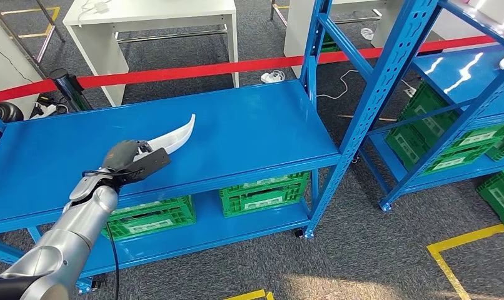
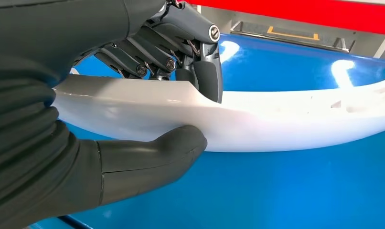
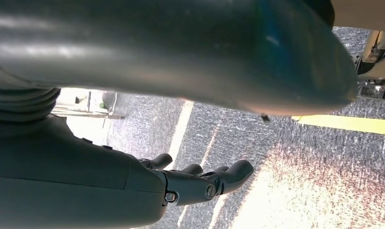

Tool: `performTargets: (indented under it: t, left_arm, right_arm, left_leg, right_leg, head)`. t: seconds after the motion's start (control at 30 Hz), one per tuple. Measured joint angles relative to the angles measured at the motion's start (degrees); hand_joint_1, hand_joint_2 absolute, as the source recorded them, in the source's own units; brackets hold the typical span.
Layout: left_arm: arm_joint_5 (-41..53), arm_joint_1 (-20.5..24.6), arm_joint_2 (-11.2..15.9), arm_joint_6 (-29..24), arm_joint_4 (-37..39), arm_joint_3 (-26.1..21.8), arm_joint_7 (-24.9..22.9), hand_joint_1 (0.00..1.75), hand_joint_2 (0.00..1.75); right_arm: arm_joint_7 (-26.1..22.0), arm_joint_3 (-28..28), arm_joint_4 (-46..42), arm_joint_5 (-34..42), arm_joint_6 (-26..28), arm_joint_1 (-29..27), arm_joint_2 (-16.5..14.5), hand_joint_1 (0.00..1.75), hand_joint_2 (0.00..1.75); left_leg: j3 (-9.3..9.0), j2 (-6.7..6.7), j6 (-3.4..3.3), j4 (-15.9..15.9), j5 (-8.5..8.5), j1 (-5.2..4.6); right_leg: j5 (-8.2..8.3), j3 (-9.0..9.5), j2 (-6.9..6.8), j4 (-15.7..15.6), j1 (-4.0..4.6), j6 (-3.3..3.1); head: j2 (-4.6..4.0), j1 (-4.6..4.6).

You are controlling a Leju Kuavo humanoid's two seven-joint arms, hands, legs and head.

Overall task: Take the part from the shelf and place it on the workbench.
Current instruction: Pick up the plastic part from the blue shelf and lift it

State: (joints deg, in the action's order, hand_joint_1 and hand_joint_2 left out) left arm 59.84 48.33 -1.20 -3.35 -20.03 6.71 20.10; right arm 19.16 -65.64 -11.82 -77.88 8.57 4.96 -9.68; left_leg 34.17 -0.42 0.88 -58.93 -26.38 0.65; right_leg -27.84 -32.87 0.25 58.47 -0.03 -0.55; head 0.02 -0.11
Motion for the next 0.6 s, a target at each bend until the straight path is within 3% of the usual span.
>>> performTargets:
  t: [0.6]
  left_arm:
    - [-3.54, -2.63, -0.91, -5.02, -4.96, -1.2, 5.76, 1.57, 1.75]
  right_arm:
    - [-0.01, -0.1, 0.0, 0.72, 0.37, -0.02, 0.0, 0.0, 0.0]
  left_leg:
    - [0.04, 0.0, 0.0, 0.01, 0.0, 0.0]
  right_leg:
    - [-0.02, -0.05, 0.0, 0.0, 0.0, -0.02]
  head:
    - [0.0, 0.0]
